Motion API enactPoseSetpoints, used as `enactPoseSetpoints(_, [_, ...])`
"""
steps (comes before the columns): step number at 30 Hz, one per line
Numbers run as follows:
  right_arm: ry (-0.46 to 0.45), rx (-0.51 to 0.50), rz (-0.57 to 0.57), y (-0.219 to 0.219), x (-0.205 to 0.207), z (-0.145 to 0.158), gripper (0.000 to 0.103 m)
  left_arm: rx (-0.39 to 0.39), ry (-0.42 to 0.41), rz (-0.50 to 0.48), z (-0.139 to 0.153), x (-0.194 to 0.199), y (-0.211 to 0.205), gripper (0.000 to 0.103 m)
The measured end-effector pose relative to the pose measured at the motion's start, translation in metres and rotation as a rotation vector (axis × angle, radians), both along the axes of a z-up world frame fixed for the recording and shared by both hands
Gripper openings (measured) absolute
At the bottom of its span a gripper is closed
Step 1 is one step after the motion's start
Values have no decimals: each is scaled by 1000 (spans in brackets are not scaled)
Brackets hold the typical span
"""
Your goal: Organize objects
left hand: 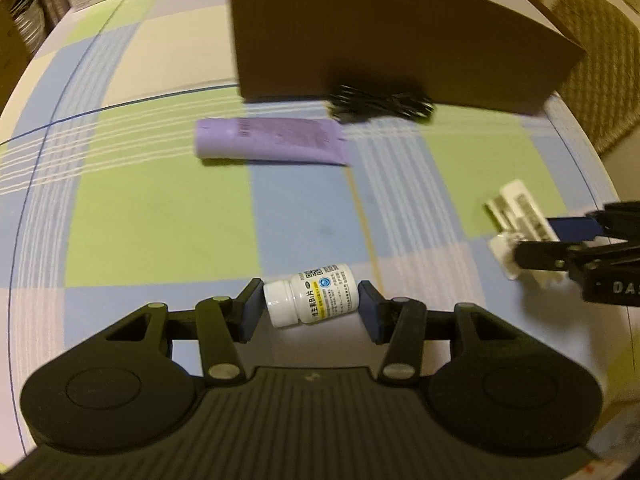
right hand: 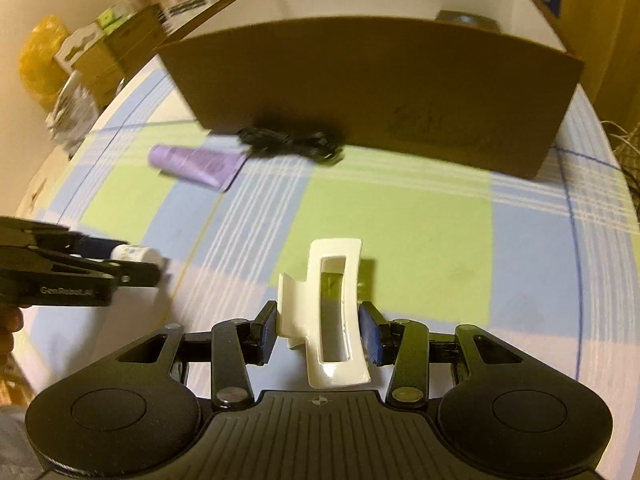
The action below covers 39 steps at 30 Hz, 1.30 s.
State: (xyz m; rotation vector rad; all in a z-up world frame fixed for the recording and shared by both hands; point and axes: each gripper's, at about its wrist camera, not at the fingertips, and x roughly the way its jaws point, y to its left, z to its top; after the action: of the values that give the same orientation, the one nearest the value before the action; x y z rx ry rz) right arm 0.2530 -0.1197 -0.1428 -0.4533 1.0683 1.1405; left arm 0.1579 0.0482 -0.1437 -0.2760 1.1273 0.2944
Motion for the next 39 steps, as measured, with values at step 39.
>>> enactPoseSetpoints(39, [-31,43,-9,2,-2,16,39,38,6,16,17,9,-12,42])
